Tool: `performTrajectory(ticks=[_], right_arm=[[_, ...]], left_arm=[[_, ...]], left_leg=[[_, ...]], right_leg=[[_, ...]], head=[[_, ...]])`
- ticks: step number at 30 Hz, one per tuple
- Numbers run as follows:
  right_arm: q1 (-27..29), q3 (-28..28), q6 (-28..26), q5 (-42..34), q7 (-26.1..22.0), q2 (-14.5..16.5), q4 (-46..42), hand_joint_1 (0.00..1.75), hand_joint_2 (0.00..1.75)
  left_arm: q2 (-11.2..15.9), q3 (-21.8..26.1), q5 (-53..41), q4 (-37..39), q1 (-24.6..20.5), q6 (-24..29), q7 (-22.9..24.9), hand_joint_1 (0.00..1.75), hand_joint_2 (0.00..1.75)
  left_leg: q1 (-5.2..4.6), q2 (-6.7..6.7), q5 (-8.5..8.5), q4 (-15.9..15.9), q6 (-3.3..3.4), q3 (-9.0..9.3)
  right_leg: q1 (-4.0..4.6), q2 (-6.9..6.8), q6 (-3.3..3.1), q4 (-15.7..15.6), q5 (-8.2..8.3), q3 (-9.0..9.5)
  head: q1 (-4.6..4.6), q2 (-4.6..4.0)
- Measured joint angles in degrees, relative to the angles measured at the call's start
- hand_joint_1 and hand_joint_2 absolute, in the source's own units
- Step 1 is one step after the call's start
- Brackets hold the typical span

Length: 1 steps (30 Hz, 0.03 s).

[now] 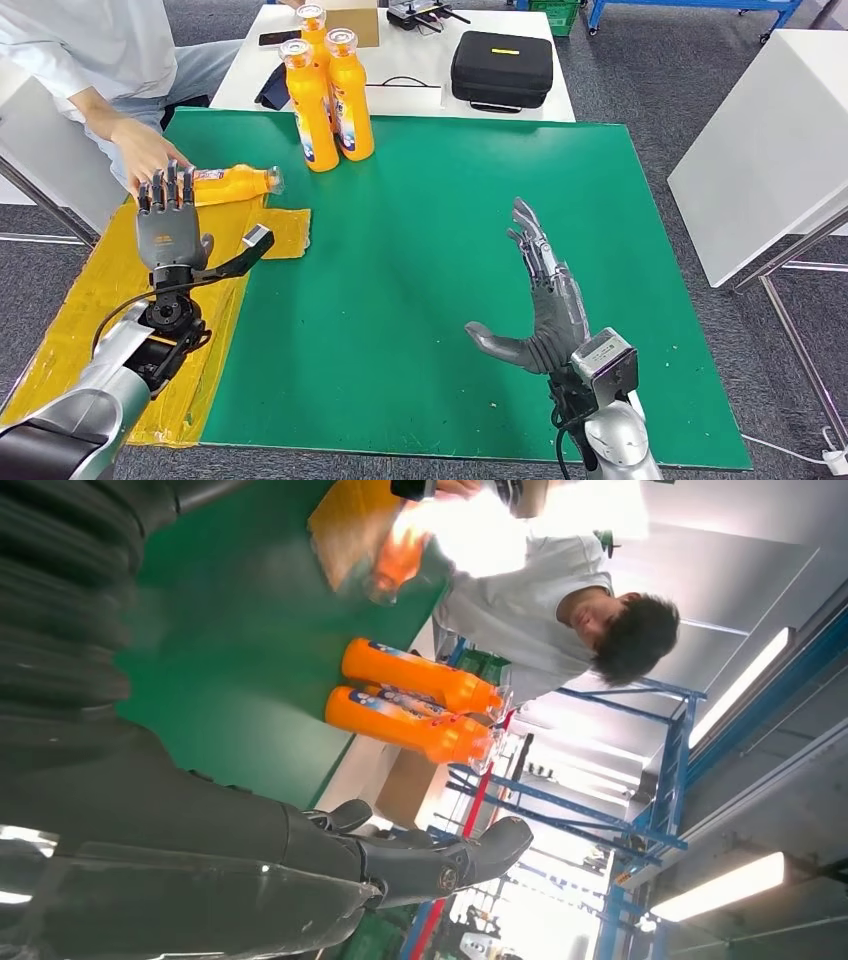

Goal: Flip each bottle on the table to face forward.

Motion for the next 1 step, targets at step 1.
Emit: performTrajectory(ticks=[1], right_arm=[[0.00, -0.01, 0.01, 0.00, 0.00, 0.00, 0.00, 0.00, 1.75]], left_arm=[[0.00, 0.04, 0.00, -0.10, 0.02, 0.00, 0.00, 0.00, 1.75]], left_leg=[[0.00, 0.00, 0.00, 0.00, 0.00, 0.00]], right_leg=[[0.00, 0.00, 0.00, 0.00, 0.00, 0.00]], head=[[0.00, 0.00]])
